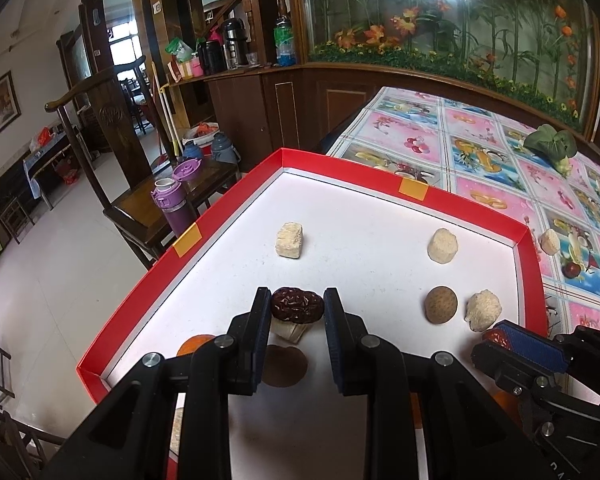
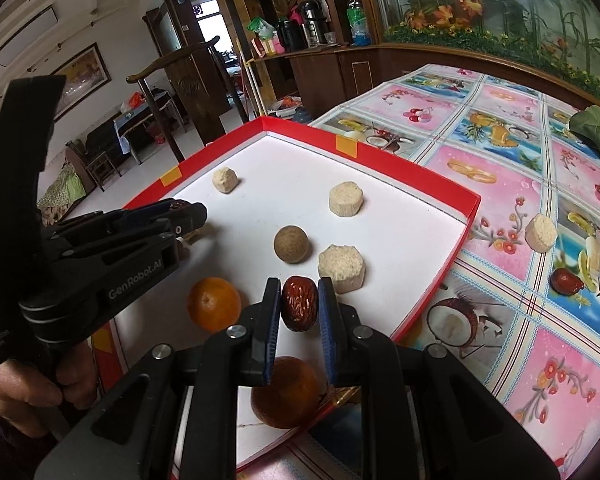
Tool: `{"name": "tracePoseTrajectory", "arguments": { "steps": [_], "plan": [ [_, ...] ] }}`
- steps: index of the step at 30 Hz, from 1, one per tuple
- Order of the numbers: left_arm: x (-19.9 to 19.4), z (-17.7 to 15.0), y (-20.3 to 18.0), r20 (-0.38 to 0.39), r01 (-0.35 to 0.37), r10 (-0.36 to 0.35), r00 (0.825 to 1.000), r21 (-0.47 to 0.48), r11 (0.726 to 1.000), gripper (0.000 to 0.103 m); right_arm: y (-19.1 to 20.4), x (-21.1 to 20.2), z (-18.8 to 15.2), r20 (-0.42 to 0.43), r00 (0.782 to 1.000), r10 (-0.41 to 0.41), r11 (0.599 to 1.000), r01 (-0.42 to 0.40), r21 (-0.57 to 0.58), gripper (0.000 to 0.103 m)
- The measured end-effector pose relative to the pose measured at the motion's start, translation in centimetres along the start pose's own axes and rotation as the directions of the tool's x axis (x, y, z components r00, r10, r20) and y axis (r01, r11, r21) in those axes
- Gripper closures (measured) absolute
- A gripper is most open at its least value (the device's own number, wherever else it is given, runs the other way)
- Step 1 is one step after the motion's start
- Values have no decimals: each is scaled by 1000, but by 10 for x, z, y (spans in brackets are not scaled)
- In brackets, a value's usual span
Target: Organize fruits
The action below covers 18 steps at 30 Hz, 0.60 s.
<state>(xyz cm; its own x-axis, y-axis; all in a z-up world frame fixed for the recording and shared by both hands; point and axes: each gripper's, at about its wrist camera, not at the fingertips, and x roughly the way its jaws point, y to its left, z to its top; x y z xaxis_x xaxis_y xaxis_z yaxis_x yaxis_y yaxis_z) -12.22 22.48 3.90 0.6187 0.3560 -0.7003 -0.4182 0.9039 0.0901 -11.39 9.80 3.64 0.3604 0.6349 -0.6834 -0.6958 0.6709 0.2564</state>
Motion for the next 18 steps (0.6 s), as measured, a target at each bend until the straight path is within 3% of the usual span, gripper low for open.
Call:
{"name": "tracePoseTrajectory", "arguments": {
  "steps": [18],
  "plan": [
    [1, 0, 2, 1, -17, 17, 1000, 4, 1000, 77, -1, 7, 0, -16, 1000, 2, 1000, -2, -3, 82]
  ]
}}
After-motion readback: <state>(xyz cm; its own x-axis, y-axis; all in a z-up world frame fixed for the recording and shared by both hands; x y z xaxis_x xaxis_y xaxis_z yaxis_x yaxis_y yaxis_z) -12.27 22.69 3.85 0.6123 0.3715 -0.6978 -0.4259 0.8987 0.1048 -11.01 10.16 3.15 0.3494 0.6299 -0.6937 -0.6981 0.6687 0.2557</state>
